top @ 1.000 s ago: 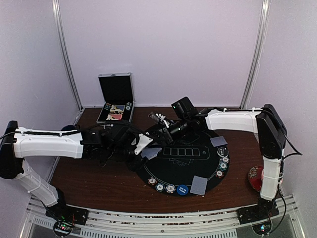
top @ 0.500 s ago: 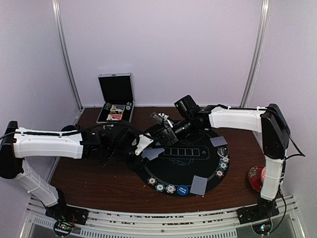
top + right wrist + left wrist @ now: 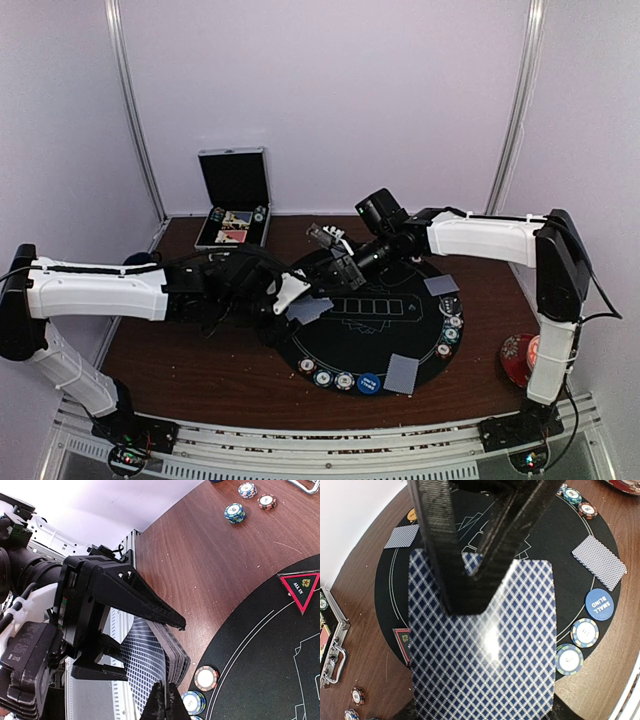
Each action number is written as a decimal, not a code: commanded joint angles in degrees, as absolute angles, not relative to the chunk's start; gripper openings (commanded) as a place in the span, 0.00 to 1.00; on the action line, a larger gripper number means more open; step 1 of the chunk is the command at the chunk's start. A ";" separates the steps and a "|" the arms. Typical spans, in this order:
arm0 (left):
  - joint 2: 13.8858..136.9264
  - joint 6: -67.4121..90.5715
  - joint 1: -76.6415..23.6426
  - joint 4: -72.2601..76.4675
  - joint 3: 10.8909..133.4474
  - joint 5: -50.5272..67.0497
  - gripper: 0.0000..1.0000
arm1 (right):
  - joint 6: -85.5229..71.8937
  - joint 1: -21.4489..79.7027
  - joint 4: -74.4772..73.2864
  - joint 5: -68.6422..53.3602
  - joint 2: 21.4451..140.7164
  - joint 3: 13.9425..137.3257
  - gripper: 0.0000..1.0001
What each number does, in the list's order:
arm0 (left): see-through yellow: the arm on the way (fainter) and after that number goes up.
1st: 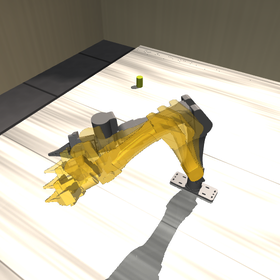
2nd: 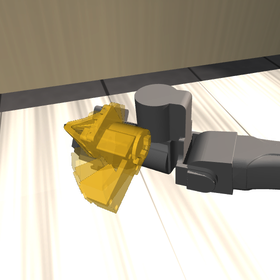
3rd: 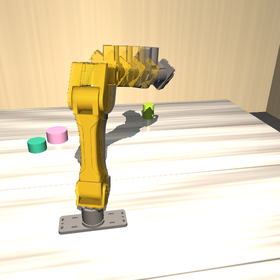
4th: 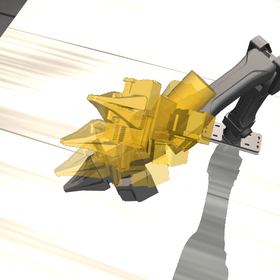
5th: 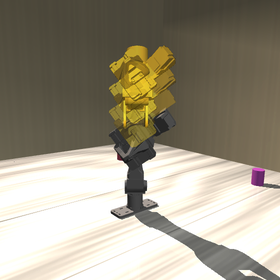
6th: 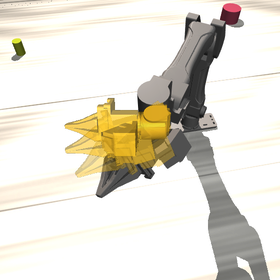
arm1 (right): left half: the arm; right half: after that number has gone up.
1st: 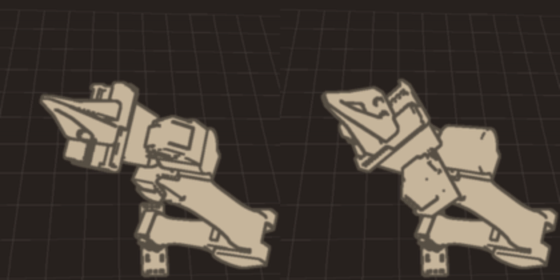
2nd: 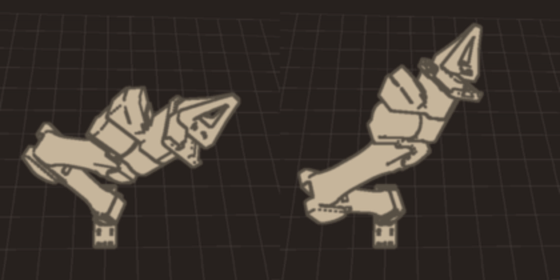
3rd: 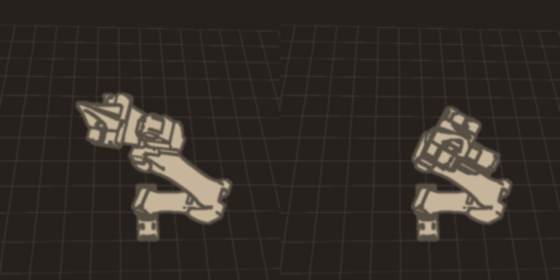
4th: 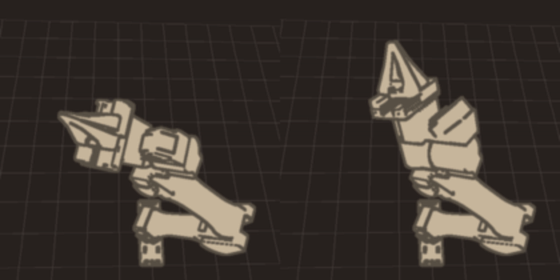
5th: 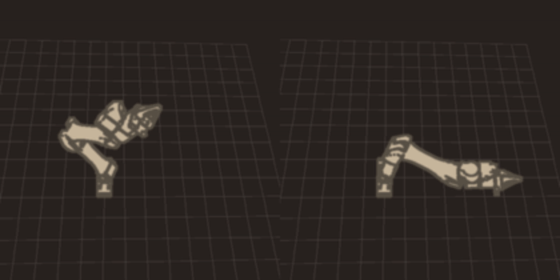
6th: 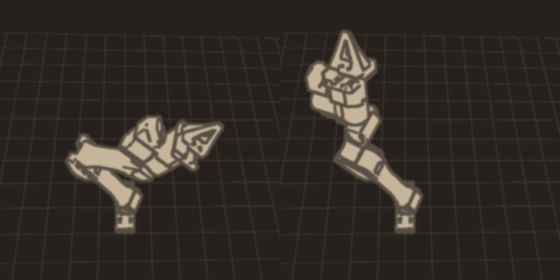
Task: Distribute texas hold em gaming equipment
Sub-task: Pick up the poker card from the face-down deck piles.
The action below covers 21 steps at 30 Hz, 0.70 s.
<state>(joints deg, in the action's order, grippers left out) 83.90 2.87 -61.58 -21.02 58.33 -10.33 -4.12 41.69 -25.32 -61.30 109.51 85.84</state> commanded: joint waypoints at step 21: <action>83.66 2.31 -61.87 -17.74 58.74 -9.92 0.64 | 22.06 19.61 -58.26 -52.84 101.60 85.51 0.00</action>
